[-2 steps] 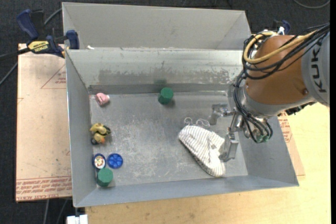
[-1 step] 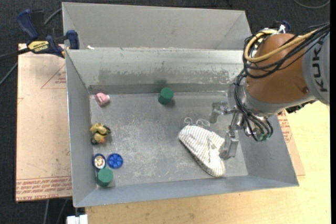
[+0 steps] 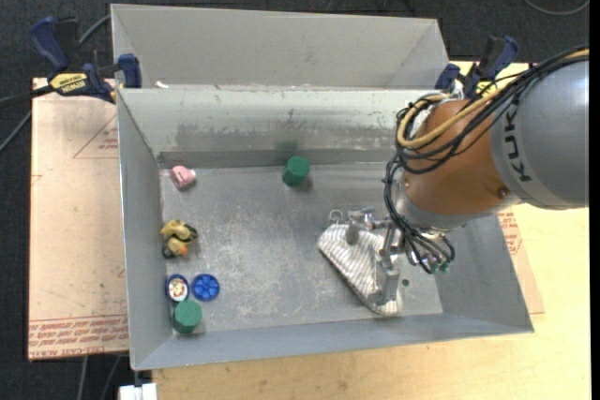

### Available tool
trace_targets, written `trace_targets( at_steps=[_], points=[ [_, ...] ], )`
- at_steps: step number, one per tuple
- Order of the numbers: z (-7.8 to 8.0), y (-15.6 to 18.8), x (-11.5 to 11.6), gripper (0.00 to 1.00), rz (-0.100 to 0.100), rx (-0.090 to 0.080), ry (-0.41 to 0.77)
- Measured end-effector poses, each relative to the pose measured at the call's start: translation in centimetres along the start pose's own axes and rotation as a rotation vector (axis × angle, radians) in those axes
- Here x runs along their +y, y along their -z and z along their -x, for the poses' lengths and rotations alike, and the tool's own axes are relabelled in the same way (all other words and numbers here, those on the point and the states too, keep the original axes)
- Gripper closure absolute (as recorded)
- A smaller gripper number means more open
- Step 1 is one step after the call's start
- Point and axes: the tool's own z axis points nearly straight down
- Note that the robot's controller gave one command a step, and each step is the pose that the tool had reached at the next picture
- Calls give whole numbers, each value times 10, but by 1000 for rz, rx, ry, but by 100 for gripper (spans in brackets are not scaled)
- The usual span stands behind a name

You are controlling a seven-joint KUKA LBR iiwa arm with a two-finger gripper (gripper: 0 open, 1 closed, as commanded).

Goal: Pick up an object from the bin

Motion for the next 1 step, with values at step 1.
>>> trace_targets(
  at_steps=[1],
  points=[
    [-7,-15,-6,100,0,-2,-95]
  ],
)
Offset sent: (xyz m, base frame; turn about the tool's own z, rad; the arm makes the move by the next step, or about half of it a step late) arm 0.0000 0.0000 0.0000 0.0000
